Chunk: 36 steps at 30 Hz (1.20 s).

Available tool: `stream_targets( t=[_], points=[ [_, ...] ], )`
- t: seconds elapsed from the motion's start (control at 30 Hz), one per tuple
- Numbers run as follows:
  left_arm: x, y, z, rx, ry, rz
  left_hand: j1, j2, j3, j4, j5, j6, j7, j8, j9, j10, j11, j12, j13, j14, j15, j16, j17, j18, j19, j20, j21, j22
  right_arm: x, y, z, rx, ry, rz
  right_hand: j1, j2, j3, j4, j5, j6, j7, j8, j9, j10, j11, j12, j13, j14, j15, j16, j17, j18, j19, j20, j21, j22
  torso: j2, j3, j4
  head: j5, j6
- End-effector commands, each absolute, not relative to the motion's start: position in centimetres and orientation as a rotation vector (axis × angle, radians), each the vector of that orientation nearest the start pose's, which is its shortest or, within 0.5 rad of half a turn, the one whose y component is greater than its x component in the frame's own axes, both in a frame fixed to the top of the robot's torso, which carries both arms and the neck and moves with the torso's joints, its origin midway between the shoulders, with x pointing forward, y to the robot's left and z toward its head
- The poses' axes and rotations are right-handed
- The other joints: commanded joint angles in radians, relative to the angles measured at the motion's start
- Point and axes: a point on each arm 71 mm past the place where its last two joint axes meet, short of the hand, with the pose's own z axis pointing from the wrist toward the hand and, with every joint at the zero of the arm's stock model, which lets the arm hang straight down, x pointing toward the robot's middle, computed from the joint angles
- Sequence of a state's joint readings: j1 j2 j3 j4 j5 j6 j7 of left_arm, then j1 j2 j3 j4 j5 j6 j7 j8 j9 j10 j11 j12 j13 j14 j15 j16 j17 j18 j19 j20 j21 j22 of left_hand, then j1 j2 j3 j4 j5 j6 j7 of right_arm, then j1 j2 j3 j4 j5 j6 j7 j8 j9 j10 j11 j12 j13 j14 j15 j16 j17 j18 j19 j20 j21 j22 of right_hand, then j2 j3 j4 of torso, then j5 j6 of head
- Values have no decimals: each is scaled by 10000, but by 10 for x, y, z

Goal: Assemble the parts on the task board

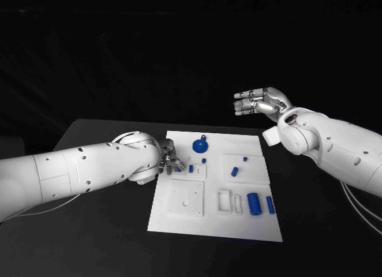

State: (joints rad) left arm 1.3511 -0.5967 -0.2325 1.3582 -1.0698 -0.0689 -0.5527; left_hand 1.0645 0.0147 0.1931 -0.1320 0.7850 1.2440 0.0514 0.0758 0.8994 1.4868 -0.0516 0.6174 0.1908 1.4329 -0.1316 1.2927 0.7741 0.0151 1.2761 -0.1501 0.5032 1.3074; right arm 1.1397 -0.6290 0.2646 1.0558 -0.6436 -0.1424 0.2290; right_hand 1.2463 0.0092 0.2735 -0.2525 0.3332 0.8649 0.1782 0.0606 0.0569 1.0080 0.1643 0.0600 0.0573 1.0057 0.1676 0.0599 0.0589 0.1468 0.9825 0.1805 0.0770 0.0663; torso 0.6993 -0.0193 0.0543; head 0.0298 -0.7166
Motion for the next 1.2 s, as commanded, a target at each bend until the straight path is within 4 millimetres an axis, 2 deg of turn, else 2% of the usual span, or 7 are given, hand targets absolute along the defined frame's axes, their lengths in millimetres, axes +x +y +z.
stream_targets(
  t=[0.03,0.4,0.53,0.57,0.8,1.07,1.2],
  points=[
    [505,147,-229,-803,22559,-2859,76,81,990,-942,-28,857,-809,-70,-42,296,-268,19,6,-17,-31,19,-38,105,8,10,36,200,578,-237,-147,6480,14746,12602,-29,44,22,-62,58,20,16,-46,-9,24,42,-22,0,-50,1,3,13,112,-79,5,-27,-3,1,2,-1,-8,-26],
    [504,145,-232,-531,22870,-2663,148,54,834,-826,-635,883,-829,-65,-20,296,-262,19,47,-14,-18,8,-56,100,-11,40,9,190,578,-237,-147,6477,14743,12593,-29,44,22,-62,58,20,16,-46,-9,24,42,-22,0,-50,1,3,13,112,-79,5,-27,-3,0,0,-1,-36,-31],
    [504,145,-232,-535,22885,-2639,197,30,669,-684,-1158,896,-850,-63,13,294,-266,23,81,-7,-17,14,-54,91,2,51,-30,183,578,-238,-147,6480,14734,12583,-30,46,11,-57,67,4,20,-46,-9,14,46,-23,-1,-57,4,3,12,113,-85,9,-25,-2,0,-2,5,-46,-50],
    [504,145,-233,-542,22876,-2636,183,-14,560,-601,-1479,899,-869,-63,24,296,-271,28,91,-12,-20,6,-72,82,8,53,-49,176,578,-238,-147,6481,14732,12582,-30,46,11,-57,67,4,20,-46,-9,14,46,-23,-1,-57,4,3,12,113,-85,9,-25,-2,1,-2,7,-50,-50],
    [506,147,-232,-658,22718,-2613,306,-185,131,-8,-2315,906,-917,-72,-3,295,-284,12,134,-17,-35,-20,-132,41,69,39,-171,170,578,-238,-148,6489,14736,12578,-30,46,11,-57,67,4,20,-46,-9,14,46,-23,-1,-57,4,3,12,113,-85,9,-25,-2,0,-4,11,-52,-35],
    [508,150,-231,-739,22451,-2558,592,-428,-301,855,-2937,925,-949,-70,-95,294,-295,-36,157,-23,-52,-75,-232,9,140,21,-314,181,578,-238,-148,6494,14747,12579,-29,44,-14,-50,70,-13,26,-47,-10,6,51,-22,0,-68,8,4,13,113,-98,13,-26,-3,-2,-3,4,-54,-40],
    [508,152,-231,-776,22348,-2545,664,-703,-740,1464,-3961,992,-963,-75,-166,305,-302,-73,161,-33,-60,-124,-309,-9,155,14,-369,182,578,-238,-149,6506,14750,12564,-22,46,-21,-55,61,-35,26,-48,-11,2,54,-23,0,-86,13,2,12,111,-112,16,-28,-3,-3,-6,7,-61,-32]
  ],
)
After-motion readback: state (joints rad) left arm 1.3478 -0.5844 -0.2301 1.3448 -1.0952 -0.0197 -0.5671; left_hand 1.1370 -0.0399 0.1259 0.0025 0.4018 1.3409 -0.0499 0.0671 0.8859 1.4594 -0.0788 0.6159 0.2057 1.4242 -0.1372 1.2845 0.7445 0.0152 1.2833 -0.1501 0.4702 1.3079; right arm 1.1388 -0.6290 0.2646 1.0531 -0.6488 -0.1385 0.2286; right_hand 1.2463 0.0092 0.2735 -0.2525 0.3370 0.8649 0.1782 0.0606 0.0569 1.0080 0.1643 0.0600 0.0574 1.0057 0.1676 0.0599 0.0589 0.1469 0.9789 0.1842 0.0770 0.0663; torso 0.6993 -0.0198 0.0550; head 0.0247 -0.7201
